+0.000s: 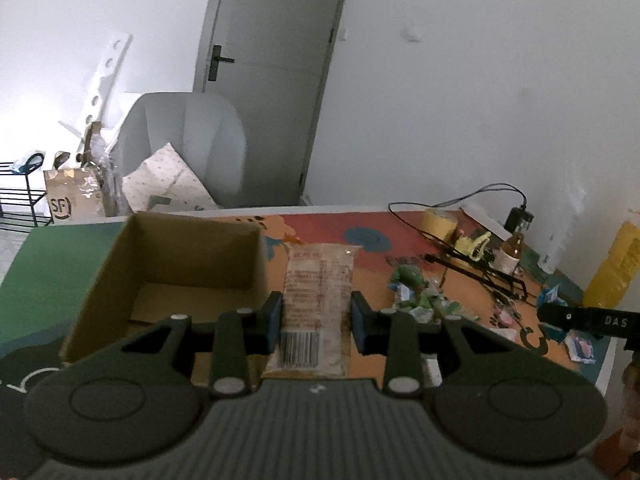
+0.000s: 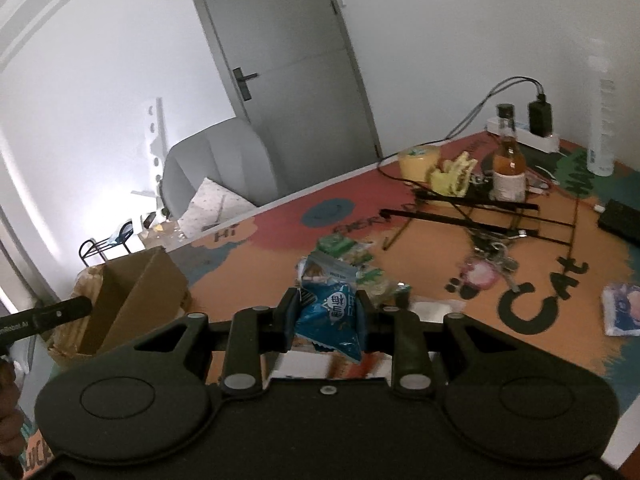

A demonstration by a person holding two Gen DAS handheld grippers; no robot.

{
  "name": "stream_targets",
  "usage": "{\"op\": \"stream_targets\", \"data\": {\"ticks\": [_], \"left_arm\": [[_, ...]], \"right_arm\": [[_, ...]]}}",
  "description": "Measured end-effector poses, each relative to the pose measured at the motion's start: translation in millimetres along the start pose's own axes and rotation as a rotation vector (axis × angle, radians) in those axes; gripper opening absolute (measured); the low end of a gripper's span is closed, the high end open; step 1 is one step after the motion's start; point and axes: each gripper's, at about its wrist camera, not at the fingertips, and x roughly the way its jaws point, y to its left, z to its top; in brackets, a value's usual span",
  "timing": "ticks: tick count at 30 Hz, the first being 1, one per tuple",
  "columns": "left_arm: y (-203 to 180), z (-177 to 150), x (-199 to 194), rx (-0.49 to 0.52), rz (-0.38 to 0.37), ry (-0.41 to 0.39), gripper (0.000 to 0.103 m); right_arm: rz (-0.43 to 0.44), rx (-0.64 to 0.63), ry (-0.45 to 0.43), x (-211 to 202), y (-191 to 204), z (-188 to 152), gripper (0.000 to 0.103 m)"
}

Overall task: Organize snacks
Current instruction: 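Carry both packs into the cardboard box and open both tools to release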

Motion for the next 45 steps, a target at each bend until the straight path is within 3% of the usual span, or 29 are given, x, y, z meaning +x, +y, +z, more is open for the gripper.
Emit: {"op": "stream_targets", "data": {"ticks": [13,25,37,45], "left_arm": [[54,10,-21,-0.03,0.069,-0.022,0.034],[91,12,-12,-0.065,0.084,-0.002,0.034],[111,14,9,-0.103,0.079,0.037,0.034],[115,18,7,-0.104,0.091,0.032,0.042]], "right_arm": [[0.105,-0.031,-0.003,24,66,0,0.027],[0.163,-0.072,0.023,47,119,-4,0.027],[0.214,-0.095,0.036,72,166,-1,0.027],[0.286,-0.059,0.023,87,195,2,0.027]]}}
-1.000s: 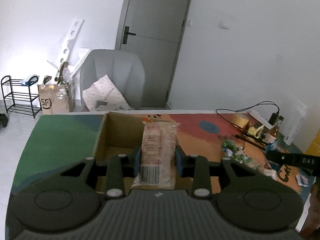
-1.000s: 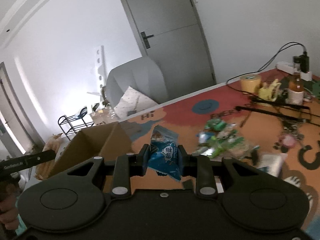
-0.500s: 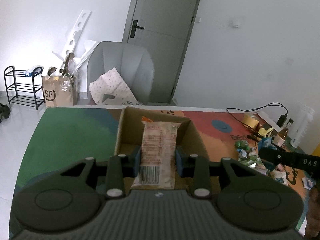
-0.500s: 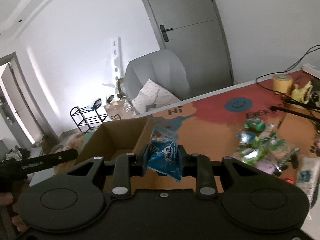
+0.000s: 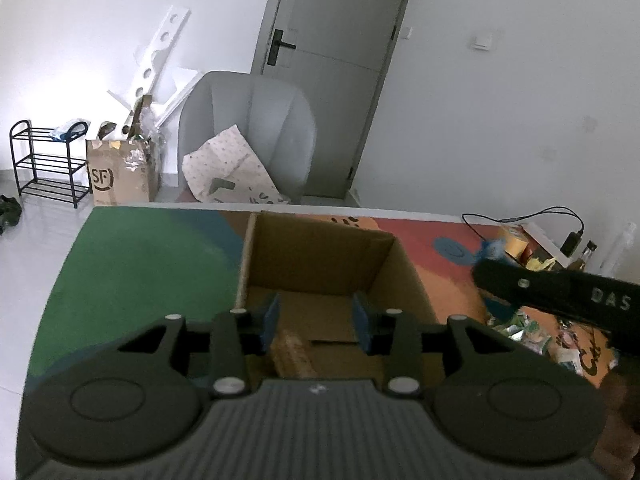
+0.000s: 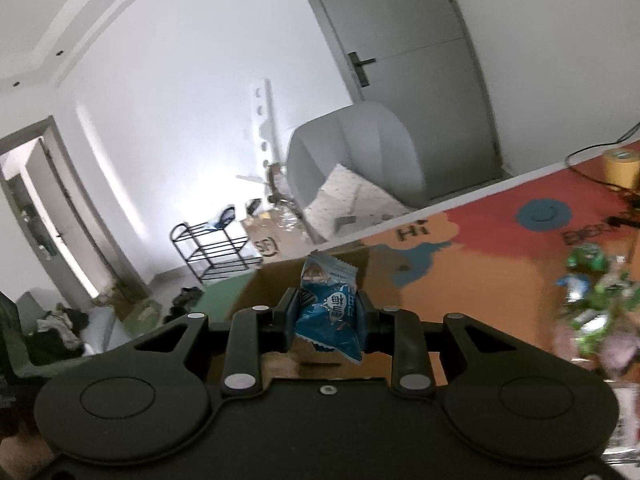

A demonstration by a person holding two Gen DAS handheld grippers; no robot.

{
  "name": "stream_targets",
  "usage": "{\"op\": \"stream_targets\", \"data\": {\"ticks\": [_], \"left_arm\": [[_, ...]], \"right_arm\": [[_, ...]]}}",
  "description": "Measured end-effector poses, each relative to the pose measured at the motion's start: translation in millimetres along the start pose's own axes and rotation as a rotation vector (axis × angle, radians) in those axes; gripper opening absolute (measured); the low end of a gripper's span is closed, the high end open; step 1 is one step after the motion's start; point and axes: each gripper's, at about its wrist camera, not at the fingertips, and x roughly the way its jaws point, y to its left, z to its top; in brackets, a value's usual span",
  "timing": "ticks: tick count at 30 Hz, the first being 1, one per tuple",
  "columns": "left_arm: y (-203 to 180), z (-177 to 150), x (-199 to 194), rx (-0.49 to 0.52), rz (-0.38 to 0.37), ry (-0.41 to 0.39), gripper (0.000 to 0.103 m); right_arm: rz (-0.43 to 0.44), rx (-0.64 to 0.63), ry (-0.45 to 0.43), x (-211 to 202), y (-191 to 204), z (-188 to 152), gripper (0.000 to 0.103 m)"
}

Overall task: Organize snacks
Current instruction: 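Carry both packs into the cardboard box and open both tools to release, then move both empty tools back to the snack pile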

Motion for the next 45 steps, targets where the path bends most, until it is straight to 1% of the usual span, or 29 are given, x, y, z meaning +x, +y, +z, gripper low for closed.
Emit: {"op": "stream_targets", "data": {"ticks": [1,4,6,7,8,9,10,11,12,13,16,17,19,21,26,29,33,38,41,45], "left_arm": [[1,0,-2,-0.001,0.003,-0.003,0.043],[5,-1,-7,0.002,0.027,-0.014,0.051],[9,-1,-10,0.0,0.047,-0.02,0.06],[12,-1,-12,-0.005,0.056,-0.023,0.063],[14,-1,-13,-0.011,0.066,-0.025,0.069],[17,-1,-14,-0.016,0.08,-0.028,0.073],[18,-2,-16,-0.018,0.092,-0.032,0.075],[19,-3,-17,-0.018,0.1,-0.035,0.077],[20,-2,-17,-0.018,0.105,-0.036,0.078],[21,-2,-17,-0.017,0.111,-0.036,0.078],[18,-3,-19,-0.008,0.133,-0.046,0.082],[17,-3,-18,-0.006,0.137,-0.046,0.083],[13,-3,-18,-0.002,0.126,-0.037,0.083],[10,-3,-16,0.0,0.107,-0.029,0.083],[-3,-5,-17,0.025,0.085,-0.039,0.083],[-12,-6,-18,0.047,0.091,-0.048,0.083],[-22,-9,-20,0.064,0.079,-0.041,0.084],[-36,-13,-23,0.083,0.06,-0.036,0.084],[-46,-17,-25,0.1,0.061,-0.038,0.084],[-57,-20,-29,0.112,0.03,-0.044,0.084]], "right_arm": [[0.014,-0.005,0.003,4,5,0,0.027],[0.036,-0.016,0.016,13,14,-2,0.027],[0.052,-0.015,0.026,19,19,-2,0.027],[0.059,-0.016,0.033,21,20,-2,0.029],[0.068,-0.021,0.042,23,22,-3,0.032],[0.072,-0.023,0.045,24,23,-3,0.041],[0.067,-0.025,0.042,24,23,-3,0.06],[0.065,-0.025,0.036,22,23,-3,0.07],[0.064,-0.023,0.023,20,22,-3,0.085],[0.06,-0.024,0.005,16,20,-4,0.088],[0.042,-0.016,0.004,11,13,-3,0.09],[0.035,-0.006,0.006,11,10,-3,0.092],[0.016,0.006,0.003,7,5,-5,0.097],[-0.005,0.008,0.001,1,0,-7,0.098],[-0.035,0.02,0.007,-11,-12,-12,0.1],[-0.047,0.017,0.001,-21,-17,-15,0.101],[-0.074,0.034,-0.02,-35,-26,-17,0.103],[-0.094,0.047,-0.021,-47,-37,-22,0.103],[-0.111,0.044,-0.021,-56,-42,-26,0.103],[-0.134,0.044,-0.027,-68,-47,-29,0.103]]}}
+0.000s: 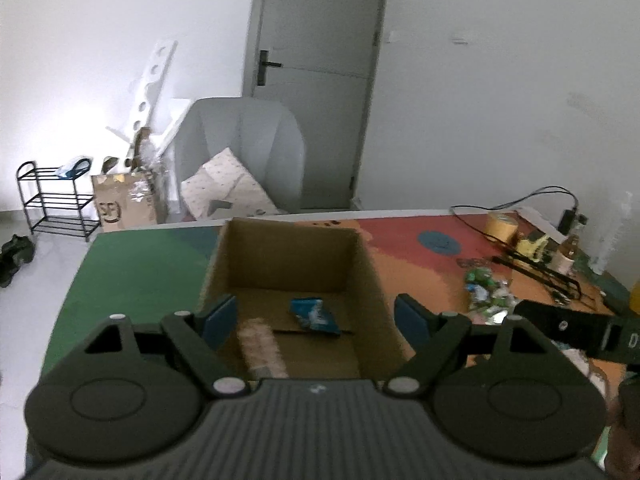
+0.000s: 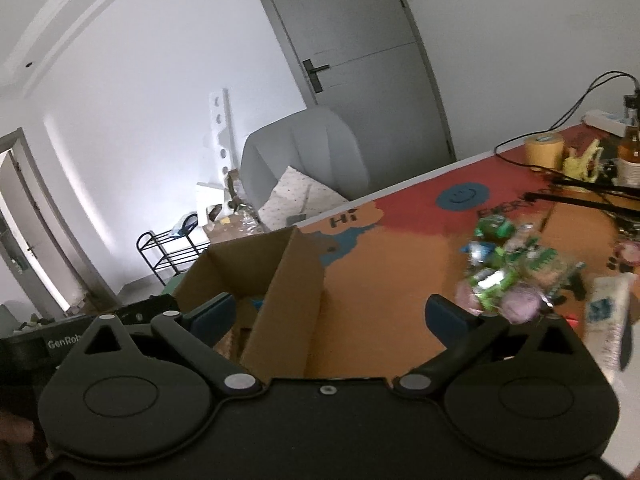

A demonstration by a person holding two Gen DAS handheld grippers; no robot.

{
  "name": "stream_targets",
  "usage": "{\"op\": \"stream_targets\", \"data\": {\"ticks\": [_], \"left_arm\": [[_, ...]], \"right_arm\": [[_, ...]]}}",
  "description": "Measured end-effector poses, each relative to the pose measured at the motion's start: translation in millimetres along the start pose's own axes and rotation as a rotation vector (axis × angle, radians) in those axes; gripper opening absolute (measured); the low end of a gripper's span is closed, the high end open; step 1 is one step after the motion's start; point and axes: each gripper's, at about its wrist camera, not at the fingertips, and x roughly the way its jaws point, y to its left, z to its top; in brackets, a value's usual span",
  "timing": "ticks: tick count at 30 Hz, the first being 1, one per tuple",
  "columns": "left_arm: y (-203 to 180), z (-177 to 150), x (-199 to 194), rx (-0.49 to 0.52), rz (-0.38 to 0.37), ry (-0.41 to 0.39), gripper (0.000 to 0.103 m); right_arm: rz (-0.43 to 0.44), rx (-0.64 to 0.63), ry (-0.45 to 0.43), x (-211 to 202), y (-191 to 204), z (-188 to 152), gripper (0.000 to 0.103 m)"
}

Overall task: Organize snacks
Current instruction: 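Move both empty tools back to the snack pile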

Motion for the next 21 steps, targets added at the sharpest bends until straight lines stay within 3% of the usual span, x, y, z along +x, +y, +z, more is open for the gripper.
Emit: {"op": "stream_targets", "data": {"ticks": [21], "left_arm": [[-73,-15,-5,0.027,-0.11,0.012,0.084]], "right_arm": [[-0.076,0.033,-0.011,-50,-54,-9,0.103]]}}
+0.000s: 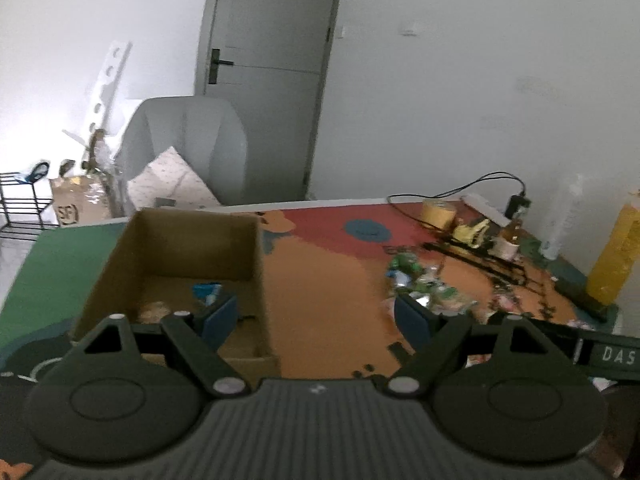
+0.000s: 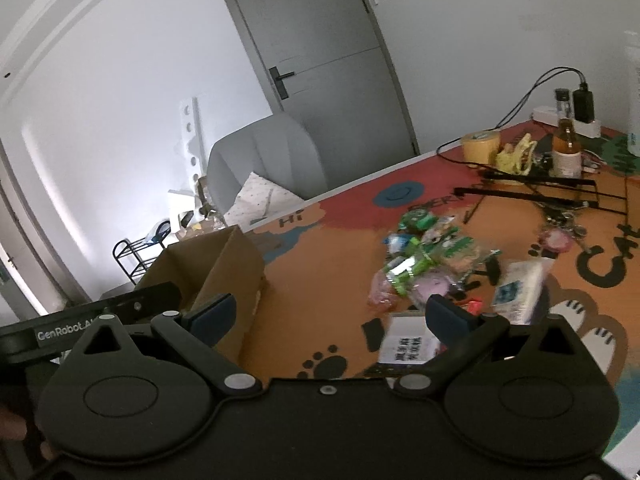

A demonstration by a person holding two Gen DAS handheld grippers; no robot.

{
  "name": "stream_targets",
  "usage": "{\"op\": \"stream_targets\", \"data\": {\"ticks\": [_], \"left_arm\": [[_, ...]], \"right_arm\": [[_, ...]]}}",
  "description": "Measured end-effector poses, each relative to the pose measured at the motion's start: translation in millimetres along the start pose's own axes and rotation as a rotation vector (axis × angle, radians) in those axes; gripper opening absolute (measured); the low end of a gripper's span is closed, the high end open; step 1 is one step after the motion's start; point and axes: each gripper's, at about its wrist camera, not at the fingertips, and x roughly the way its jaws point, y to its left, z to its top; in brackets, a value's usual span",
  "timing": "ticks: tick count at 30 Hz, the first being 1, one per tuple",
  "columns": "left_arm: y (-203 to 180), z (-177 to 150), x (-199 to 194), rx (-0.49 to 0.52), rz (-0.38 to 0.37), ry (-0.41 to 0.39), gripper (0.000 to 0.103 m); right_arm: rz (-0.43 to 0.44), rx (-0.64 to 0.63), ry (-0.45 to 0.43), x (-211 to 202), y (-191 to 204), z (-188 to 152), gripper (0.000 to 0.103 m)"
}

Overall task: Organize snacks
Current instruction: 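Move both empty tools back to the snack pile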

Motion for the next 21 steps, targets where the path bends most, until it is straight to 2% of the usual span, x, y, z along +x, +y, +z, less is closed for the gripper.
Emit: {"op": "stream_targets", "data": {"ticks": [5,9,12,21], "left_arm": [[-10,-2,5,-0.027,-0.037,0.016,0.085],[-22,-4,7,-0.026,-0.05,0.022,0.094],[-32,-8,10,-0.016,-0.056,0.03,0.098],[-57,-21,28,-0.007,-0.118,0.081,0.098]], "right_arm": [[-0.023,0.004,-0.004,-9,-16,2,0.103],[-0.047,0.009,0.005,-14,-29,4,0.103],[-0.075,0.01,0.006,-16,-39,4,0.103],[-0.137,0.07,0.03,-15,-73,-4,0.103]]}}
